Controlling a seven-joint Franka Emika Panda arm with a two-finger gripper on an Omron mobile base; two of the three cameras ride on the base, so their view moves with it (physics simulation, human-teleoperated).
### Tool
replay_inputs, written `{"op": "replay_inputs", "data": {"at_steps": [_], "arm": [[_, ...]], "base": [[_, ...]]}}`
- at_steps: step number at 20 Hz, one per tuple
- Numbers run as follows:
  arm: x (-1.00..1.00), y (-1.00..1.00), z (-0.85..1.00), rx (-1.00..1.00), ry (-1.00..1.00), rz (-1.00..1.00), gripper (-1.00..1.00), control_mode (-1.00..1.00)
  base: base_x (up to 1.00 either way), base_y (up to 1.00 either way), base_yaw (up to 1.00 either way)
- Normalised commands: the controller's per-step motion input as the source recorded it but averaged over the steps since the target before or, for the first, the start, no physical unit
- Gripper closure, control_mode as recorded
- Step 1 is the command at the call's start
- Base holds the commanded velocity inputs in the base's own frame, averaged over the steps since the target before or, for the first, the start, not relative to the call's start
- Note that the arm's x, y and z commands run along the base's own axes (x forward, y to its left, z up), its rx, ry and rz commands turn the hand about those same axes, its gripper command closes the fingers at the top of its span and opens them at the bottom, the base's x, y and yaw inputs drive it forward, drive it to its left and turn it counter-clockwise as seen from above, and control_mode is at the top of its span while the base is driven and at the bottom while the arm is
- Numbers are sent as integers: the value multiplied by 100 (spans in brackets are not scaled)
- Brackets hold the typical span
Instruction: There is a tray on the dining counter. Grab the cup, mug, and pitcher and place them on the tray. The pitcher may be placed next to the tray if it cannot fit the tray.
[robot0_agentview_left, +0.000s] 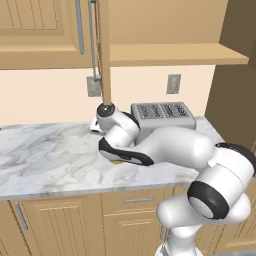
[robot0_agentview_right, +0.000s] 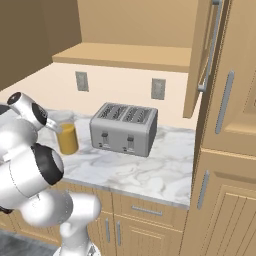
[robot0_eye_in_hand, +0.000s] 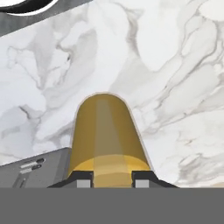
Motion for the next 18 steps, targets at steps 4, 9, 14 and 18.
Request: {"op": "replay_inputs", "data": {"at_steps": [4, 9, 14, 18], "arm": [[-22, 0, 0, -2, -2, 29, 100, -100], [0, -1, 0, 0, 0, 5, 100, -100], [0, -3, 0, 0, 0, 3, 100, -100], [-4, -18, 9, 0, 0, 9, 100, -100]], "base": [[0, 0, 0], [0, 0, 0], [0, 0, 0], [0, 0, 0]]}}
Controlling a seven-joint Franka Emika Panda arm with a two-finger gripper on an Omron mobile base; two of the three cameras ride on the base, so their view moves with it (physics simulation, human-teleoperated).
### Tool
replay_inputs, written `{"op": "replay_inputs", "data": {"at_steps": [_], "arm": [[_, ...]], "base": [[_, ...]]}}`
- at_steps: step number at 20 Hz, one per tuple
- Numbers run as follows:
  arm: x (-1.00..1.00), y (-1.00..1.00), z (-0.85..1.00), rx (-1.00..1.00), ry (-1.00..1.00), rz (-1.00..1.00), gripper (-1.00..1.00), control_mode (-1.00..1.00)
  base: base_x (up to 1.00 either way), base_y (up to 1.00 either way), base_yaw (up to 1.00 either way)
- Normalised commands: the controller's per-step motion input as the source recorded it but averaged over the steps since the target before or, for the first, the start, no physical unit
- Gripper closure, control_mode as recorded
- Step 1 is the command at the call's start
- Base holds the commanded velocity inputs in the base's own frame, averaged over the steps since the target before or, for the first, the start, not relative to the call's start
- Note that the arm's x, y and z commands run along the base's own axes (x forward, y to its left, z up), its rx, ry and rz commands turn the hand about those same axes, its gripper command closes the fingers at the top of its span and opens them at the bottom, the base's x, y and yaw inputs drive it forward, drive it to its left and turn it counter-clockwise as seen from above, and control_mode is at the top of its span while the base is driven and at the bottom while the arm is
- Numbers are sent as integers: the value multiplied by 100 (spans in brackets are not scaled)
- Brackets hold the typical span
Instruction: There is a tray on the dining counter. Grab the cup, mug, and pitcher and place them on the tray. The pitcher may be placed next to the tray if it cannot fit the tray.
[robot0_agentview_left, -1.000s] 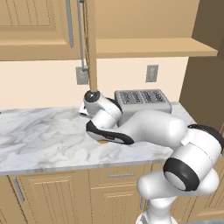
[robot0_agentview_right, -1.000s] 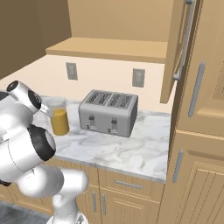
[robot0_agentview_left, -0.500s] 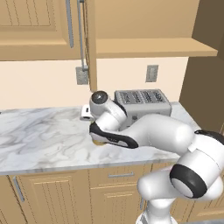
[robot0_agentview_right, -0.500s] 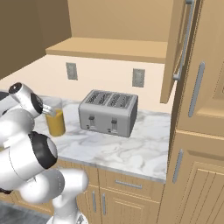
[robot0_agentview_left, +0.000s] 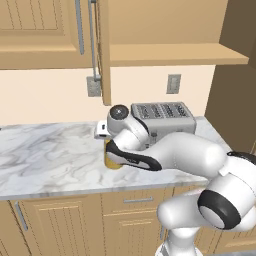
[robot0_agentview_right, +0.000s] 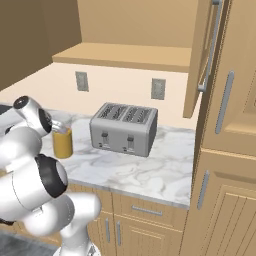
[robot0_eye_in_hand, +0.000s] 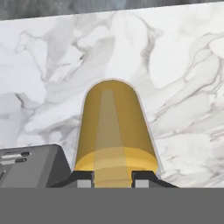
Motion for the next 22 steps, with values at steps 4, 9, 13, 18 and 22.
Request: {"op": "replay_inputs", "data": {"at_steps": [4, 9, 13, 18, 22], "arm": [[-18, -15, 10, -2, -2, 10, 100, -100], [-2, -2, 0, -5, -8, 11, 100, -100], [1, 0, 0, -2, -3, 11, 100, -100], [1, -1, 0, 0, 3, 9, 100, -100], [0, -1, 1, 0, 0, 0, 100, -100]], "base": [[0, 0, 0], [0, 0, 0], [0, 0, 0], [0, 0, 0], [0, 0, 0]]}}
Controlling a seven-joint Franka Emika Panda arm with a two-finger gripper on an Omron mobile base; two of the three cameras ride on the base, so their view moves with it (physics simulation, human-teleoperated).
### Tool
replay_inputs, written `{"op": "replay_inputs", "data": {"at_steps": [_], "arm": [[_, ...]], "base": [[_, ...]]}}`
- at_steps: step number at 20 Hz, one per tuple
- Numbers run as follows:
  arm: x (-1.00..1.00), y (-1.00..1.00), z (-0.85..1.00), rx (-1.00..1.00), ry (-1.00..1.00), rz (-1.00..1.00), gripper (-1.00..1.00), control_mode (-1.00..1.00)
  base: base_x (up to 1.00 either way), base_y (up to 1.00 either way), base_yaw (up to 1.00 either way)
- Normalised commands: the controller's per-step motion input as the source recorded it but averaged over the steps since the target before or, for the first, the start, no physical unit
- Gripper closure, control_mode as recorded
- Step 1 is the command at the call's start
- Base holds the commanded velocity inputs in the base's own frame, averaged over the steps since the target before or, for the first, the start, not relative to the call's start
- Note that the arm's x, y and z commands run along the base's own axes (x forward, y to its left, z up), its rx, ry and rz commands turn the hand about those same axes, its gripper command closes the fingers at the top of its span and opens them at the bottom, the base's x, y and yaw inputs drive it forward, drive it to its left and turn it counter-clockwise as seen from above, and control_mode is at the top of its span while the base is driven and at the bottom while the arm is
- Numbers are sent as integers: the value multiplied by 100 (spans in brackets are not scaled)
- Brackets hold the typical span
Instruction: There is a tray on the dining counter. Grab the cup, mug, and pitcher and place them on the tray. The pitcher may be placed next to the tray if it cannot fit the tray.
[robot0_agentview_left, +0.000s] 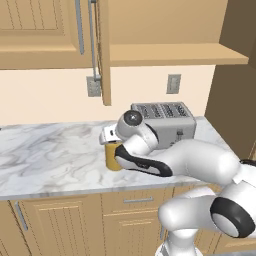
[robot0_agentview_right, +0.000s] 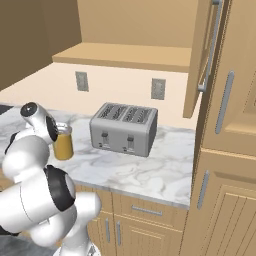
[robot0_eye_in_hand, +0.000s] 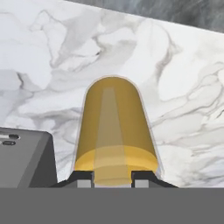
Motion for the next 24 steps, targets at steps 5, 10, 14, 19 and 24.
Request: {"op": "replay_inputs", "data": {"at_steps": [5, 10, 14, 19, 24], "arm": [[-21, -7, 25, 0, 0, 0, 100, -100], [-33, -23, 37, 0, -1, 0, 100, -100], [-44, -33, 31, 0, -2, 0, 100, -100], [-44, -24, 53, -3, -1, 0, 100, -100], [-49, -22, 55, -3, -5, 0, 100, -100]], "base": [[0, 0, 0], [0, 0, 0], [0, 0, 0], [0, 0, 0], [0, 0, 0]]}}
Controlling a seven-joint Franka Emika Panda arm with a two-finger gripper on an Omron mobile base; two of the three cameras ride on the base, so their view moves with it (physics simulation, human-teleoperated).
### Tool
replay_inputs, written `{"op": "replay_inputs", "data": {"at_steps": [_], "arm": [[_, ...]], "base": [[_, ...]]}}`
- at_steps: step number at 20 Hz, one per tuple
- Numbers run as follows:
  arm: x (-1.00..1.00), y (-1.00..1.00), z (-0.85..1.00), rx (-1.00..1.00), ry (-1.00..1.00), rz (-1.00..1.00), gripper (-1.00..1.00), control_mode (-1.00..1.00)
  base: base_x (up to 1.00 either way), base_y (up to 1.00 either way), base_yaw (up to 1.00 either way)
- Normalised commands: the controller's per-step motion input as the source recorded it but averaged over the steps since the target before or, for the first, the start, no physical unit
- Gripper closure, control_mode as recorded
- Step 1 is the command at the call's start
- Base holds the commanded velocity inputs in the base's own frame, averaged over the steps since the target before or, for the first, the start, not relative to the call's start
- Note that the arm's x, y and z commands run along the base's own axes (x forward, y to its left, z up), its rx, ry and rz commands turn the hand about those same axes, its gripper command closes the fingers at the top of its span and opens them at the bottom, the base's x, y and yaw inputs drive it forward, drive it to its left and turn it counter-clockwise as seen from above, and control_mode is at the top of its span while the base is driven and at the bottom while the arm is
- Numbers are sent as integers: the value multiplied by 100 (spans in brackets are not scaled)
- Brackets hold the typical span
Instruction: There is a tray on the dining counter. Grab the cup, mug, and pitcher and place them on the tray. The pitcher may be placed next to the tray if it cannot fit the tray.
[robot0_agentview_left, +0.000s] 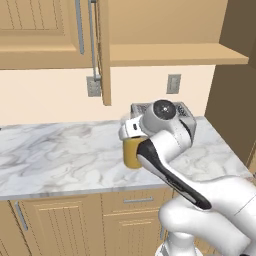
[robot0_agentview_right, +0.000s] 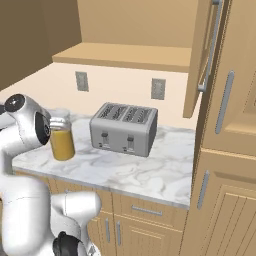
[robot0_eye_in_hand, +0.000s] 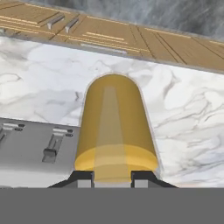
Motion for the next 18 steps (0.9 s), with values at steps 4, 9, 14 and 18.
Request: {"op": "replay_inputs", "data": {"at_steps": [4, 9, 14, 18], "arm": [[-69, -26, 30, 0, -12, 0, 100, -100], [-78, -28, 25, 0, -19, 0, 100, -100], [-29, -19, 45, 0, -2, 0, 100, -100], [-17, -12, 35, 0, 0, 0, 100, -100]], "base": [[0, 0, 0], [0, 0, 0], [0, 0, 0], [0, 0, 0]]}}
